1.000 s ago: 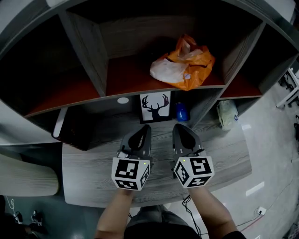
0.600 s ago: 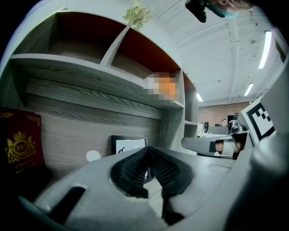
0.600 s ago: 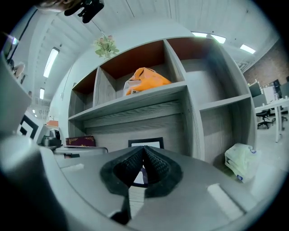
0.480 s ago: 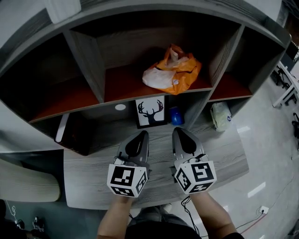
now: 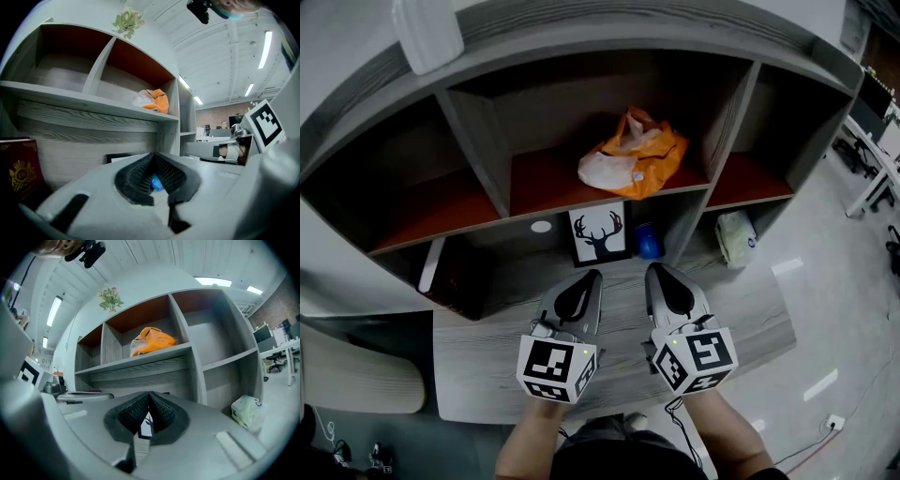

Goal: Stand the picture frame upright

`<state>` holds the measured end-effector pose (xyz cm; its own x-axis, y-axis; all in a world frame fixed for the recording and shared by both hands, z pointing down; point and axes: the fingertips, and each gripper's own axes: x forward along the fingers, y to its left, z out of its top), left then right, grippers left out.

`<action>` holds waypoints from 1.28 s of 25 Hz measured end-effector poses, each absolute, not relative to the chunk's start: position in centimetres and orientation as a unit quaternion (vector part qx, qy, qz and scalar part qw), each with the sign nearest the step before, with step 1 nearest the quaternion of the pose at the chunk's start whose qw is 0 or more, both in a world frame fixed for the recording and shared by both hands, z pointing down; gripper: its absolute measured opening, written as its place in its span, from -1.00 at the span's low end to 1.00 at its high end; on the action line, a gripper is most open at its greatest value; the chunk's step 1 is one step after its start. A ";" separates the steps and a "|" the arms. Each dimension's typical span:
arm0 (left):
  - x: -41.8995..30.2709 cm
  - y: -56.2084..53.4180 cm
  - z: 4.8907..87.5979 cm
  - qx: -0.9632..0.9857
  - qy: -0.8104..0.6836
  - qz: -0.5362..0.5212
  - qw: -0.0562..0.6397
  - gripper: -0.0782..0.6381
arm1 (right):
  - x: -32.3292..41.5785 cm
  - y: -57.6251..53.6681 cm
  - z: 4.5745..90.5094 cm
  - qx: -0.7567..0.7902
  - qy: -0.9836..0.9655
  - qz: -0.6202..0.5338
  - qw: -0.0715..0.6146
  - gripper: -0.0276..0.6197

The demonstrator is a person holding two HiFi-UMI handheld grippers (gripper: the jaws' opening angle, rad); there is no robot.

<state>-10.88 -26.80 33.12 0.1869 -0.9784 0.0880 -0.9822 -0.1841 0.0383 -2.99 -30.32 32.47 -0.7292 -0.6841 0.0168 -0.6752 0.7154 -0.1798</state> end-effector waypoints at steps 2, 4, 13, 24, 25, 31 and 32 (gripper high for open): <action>-10.4 -26.7 32.7 0.772 -0.634 0.024 0.038 -0.78 | -2.8 -30.2 32.2 -0.367 0.926 -0.085 0.024 -0.91; -10.1 -26.7 32.4 0.773 -0.633 0.027 0.035 -0.78 | -2.5 -30.0 31.8 -0.367 0.926 -0.083 0.022 -0.91; -8.0 -25.9 30.4 0.784 -0.620 0.029 0.005 -0.78 | -0.8 -28.9 30.3 -0.369 0.926 -0.078 0.028 -0.91; -6.4 -24.8 29.9 0.792 -0.610 0.032 -0.026 -0.78 | 0.1 -27.1 31.4 -0.367 0.926 -0.088 0.018 -0.91; -6.4 -24.7 30.0 0.792 -0.609 0.034 -0.025 -0.78 | 0.2 -27.0 31.6 -0.367 0.926 -0.089 0.016 -0.91; -6.3 -24.1 31.3 0.795 -0.605 0.044 -0.011 -0.78 | 0.4 -26.0 33.2 -0.366 0.925 -0.100 0.001 -0.91; -6.3 -24.0 31.5 0.795 -0.605 0.046 -0.008 -0.78 | 0.3 -25.9 33.5 -0.366 0.925 -0.101 -0.001 -0.91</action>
